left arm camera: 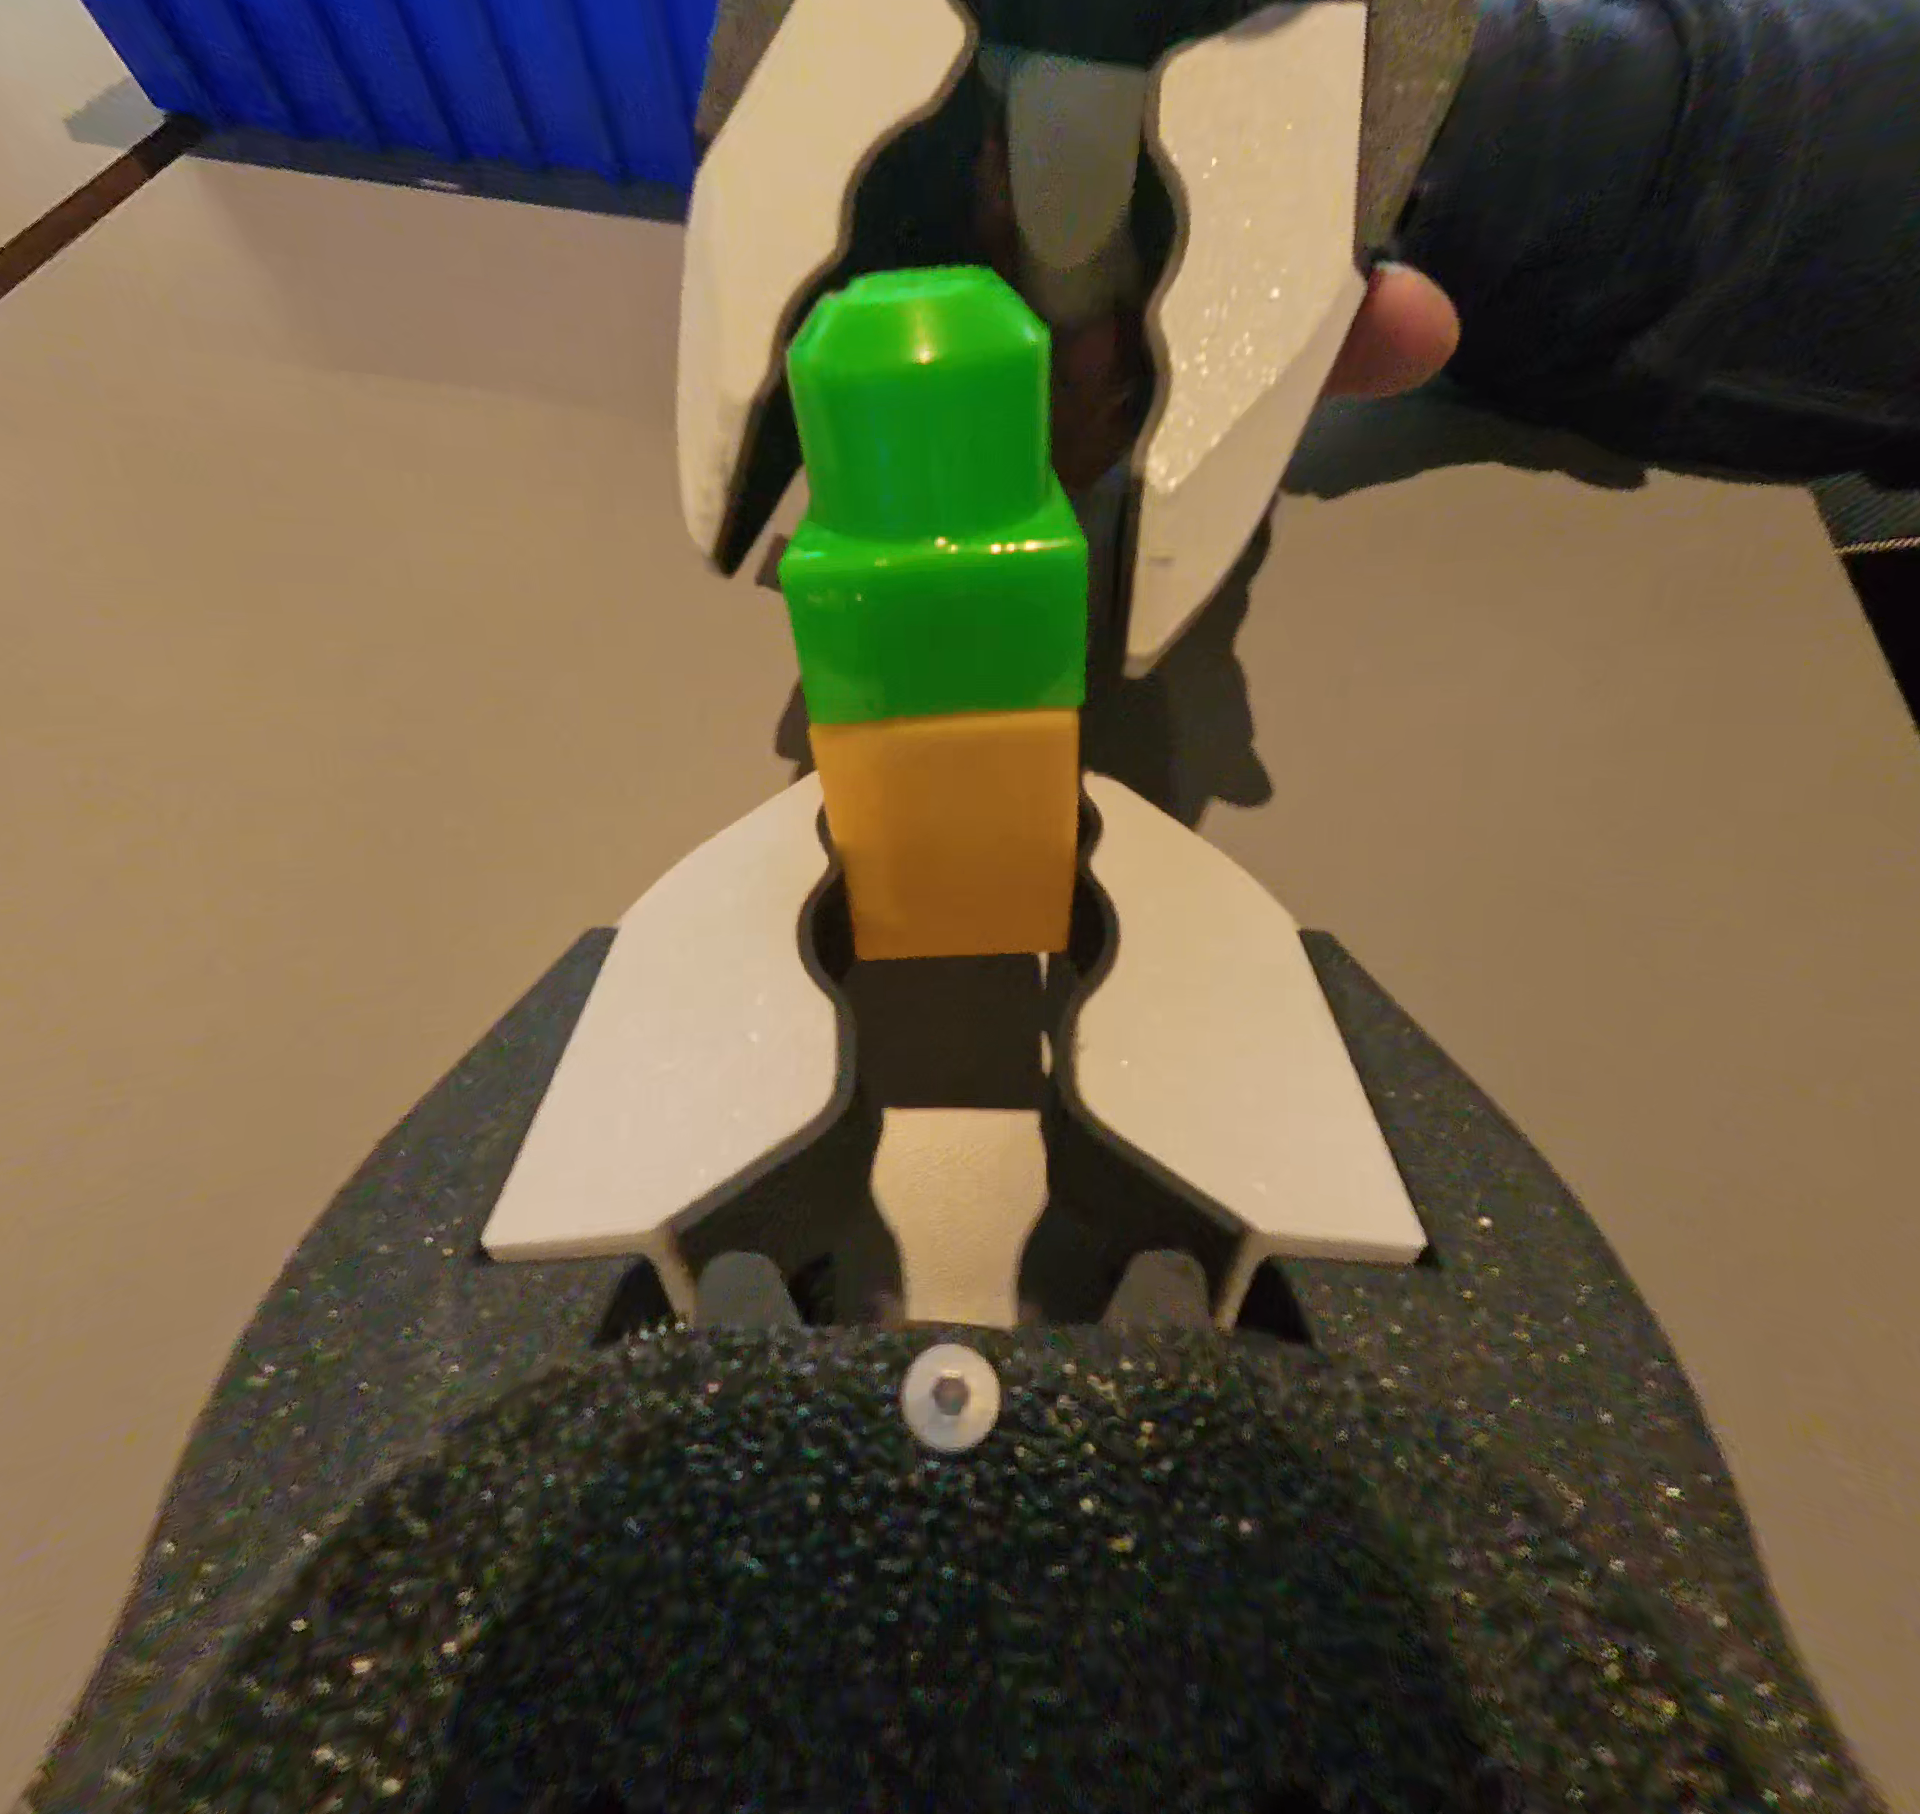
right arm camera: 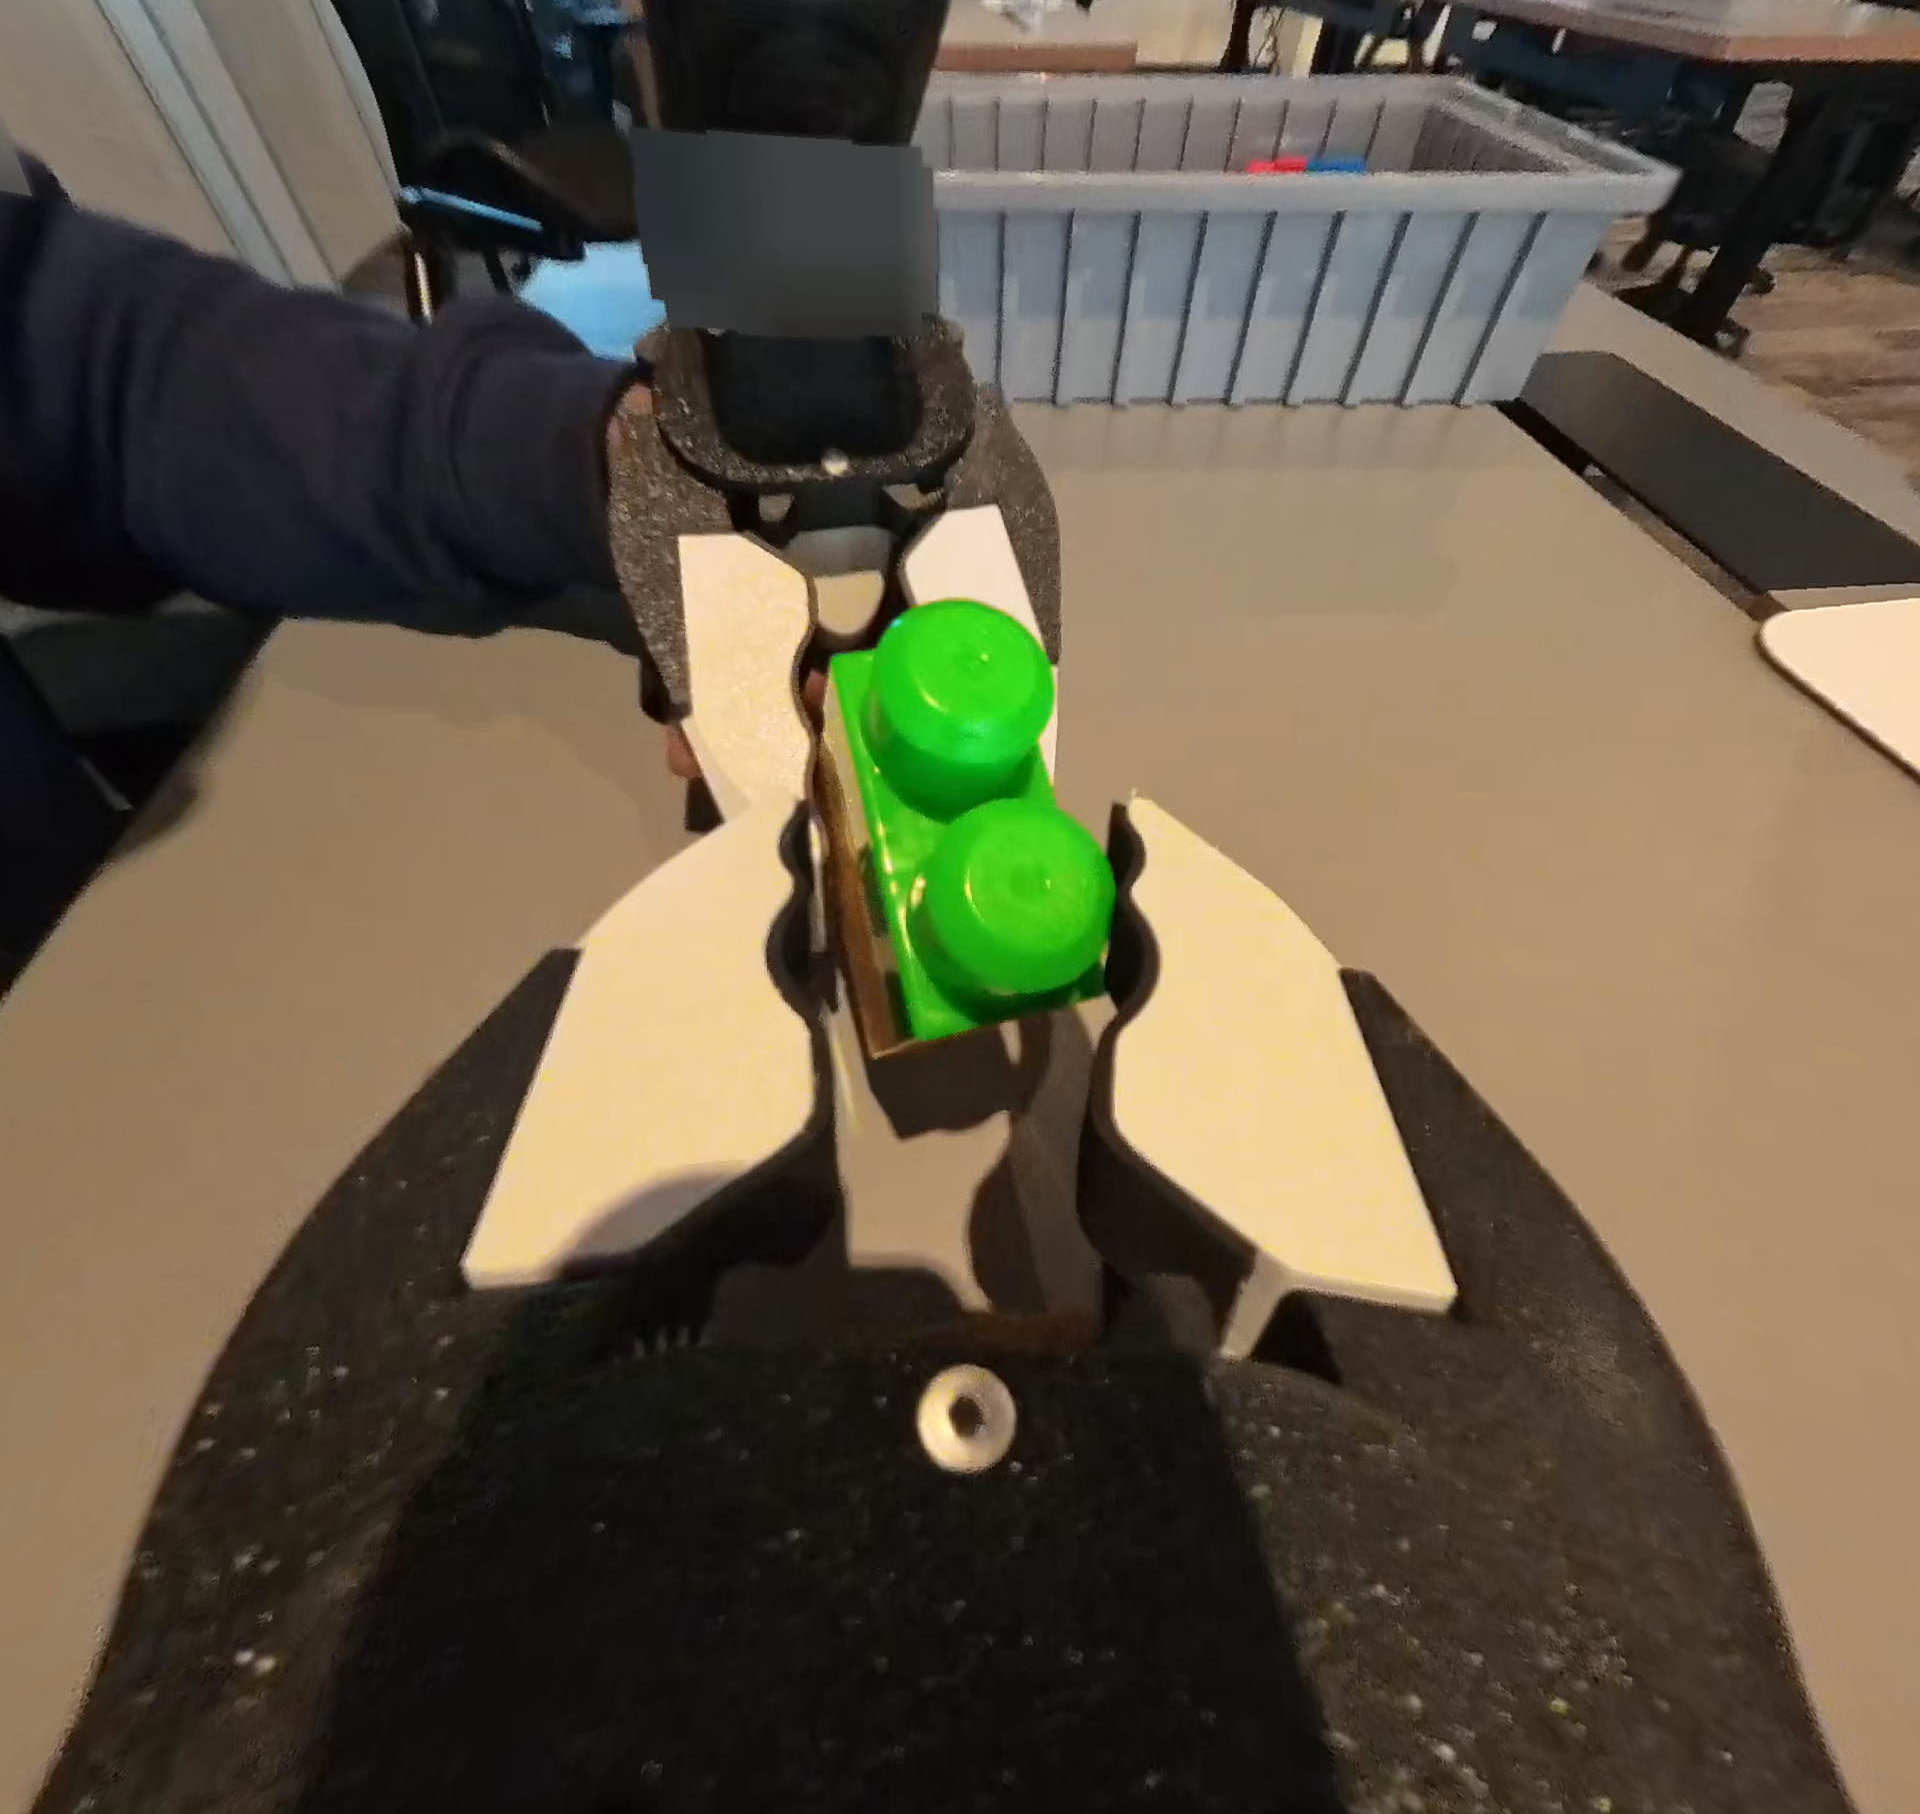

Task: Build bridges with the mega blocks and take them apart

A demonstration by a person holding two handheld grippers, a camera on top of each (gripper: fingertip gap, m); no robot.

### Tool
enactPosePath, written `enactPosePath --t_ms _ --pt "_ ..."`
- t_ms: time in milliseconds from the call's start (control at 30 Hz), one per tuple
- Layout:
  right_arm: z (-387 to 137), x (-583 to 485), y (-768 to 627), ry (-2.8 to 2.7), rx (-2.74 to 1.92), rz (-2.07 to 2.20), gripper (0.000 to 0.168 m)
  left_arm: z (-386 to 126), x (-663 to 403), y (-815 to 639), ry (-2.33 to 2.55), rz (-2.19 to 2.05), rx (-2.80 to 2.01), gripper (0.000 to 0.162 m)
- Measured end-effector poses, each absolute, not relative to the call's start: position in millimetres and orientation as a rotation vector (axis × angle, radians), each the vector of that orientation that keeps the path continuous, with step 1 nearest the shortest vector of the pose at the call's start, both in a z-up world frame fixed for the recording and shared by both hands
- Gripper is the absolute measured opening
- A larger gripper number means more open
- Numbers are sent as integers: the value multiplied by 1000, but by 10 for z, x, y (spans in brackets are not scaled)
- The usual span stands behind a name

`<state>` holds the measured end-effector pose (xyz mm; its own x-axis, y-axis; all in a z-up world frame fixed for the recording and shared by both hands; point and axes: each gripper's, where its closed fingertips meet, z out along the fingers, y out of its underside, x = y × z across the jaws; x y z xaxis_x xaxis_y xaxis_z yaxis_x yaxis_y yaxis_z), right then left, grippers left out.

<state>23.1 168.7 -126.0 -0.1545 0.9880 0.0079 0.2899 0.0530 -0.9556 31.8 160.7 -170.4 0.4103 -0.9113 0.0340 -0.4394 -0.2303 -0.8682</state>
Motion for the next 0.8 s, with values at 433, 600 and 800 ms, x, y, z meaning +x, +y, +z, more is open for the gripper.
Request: enactPosePath --t_ms 433,600,800 --pt "-1502 156 1827 -1541 -1501 1070 46 -1861 87 1859 1220 -225 -1854 37" --pt "-1529 162 1879 -1519 -1551 1044 46 -1876 57 1927 1195 -130 -1856 37" --pt "-1444 208 1774 -1569 -1471 1115 41 -1824 166 1794 1208 -355 -1844 37"
